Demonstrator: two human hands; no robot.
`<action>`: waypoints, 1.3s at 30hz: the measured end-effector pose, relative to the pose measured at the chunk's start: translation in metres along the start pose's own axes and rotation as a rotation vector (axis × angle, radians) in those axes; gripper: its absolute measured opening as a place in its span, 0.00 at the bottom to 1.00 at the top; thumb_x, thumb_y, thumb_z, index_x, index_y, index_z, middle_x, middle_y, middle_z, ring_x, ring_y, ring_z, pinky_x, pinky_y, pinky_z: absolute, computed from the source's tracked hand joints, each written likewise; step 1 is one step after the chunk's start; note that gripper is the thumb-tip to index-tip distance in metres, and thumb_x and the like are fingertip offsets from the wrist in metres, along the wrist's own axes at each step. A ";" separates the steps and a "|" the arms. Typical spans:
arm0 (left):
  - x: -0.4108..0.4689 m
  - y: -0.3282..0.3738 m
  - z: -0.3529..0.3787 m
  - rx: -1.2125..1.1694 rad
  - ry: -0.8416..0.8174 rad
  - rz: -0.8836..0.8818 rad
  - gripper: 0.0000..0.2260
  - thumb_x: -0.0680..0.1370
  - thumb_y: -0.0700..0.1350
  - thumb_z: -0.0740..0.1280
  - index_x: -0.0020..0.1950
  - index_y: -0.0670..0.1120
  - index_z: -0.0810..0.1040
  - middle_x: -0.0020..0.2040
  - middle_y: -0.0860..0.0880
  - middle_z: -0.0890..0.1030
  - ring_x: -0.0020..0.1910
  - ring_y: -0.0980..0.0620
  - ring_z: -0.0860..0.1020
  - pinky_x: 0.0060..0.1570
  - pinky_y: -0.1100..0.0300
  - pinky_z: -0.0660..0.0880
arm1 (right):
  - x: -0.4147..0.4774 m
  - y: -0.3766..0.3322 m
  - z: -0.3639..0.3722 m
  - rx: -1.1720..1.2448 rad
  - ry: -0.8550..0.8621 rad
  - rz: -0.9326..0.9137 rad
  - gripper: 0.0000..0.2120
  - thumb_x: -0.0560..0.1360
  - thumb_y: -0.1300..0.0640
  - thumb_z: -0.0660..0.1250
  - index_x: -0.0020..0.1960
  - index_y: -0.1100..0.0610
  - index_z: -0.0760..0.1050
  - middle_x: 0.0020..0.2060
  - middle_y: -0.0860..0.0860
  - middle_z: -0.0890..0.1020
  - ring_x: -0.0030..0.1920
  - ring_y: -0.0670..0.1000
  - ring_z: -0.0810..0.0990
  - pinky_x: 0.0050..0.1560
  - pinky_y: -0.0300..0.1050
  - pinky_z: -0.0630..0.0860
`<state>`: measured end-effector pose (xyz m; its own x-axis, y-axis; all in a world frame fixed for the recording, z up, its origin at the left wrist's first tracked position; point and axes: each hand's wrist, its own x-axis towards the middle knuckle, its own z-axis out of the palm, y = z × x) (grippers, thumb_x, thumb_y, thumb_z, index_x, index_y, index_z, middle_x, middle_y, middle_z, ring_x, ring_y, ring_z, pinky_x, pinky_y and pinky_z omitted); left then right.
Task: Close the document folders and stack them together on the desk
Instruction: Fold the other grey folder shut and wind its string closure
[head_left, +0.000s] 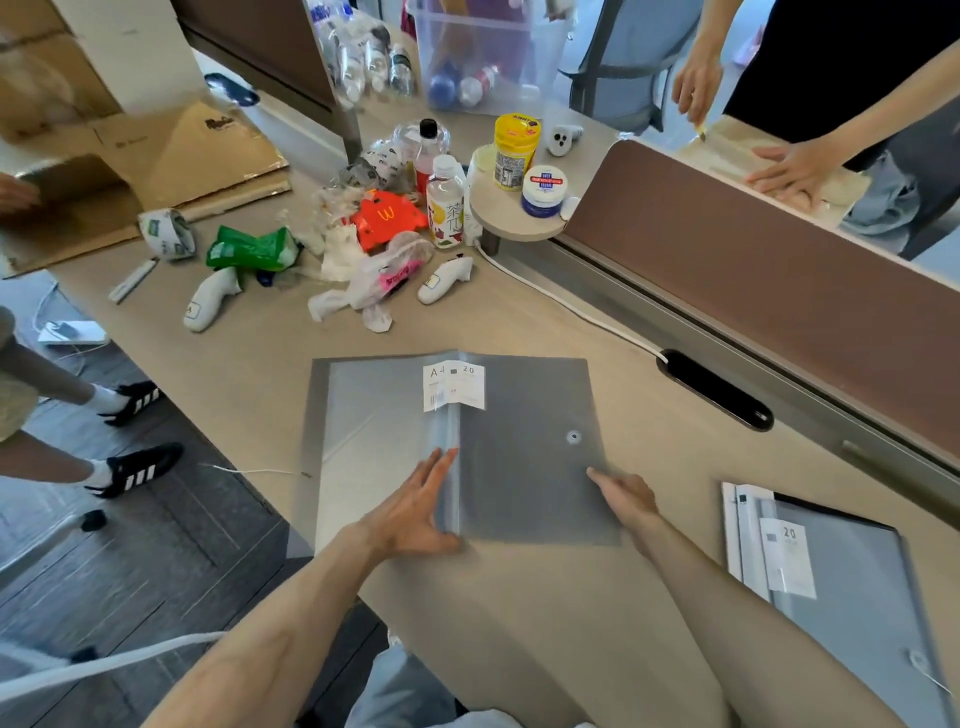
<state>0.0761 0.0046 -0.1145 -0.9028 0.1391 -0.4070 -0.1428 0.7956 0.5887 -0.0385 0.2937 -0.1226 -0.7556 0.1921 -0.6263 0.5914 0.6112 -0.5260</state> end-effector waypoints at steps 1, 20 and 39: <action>-0.001 -0.001 0.000 0.008 -0.003 -0.004 0.53 0.67 0.59 0.72 0.77 0.54 0.35 0.79 0.47 0.42 0.78 0.47 0.46 0.75 0.55 0.51 | -0.003 -0.001 -0.003 0.088 -0.016 0.002 0.20 0.70 0.42 0.69 0.50 0.58 0.82 0.50 0.55 0.84 0.52 0.56 0.82 0.57 0.52 0.78; -0.021 0.084 -0.049 -0.783 0.443 -0.192 0.41 0.70 0.69 0.64 0.76 0.49 0.58 0.74 0.50 0.66 0.72 0.50 0.66 0.72 0.51 0.61 | -0.078 -0.042 -0.084 0.581 -0.249 -0.444 0.13 0.79 0.65 0.62 0.59 0.52 0.74 0.41 0.54 0.84 0.29 0.49 0.83 0.23 0.37 0.73; -0.009 0.162 -0.061 -1.275 0.380 -0.097 0.14 0.72 0.37 0.69 0.57 0.41 0.74 0.49 0.39 0.83 0.41 0.41 0.82 0.42 0.48 0.80 | -0.101 -0.017 -0.139 0.178 -0.151 -0.486 0.15 0.77 0.46 0.65 0.45 0.58 0.78 0.39 0.51 0.81 0.37 0.46 0.77 0.37 0.41 0.71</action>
<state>0.0365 0.0962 0.0274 -0.8940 -0.2242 -0.3880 -0.3013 -0.3403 0.8908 -0.0114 0.3710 0.0292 -0.9128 -0.2010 -0.3556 0.2325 0.4601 -0.8569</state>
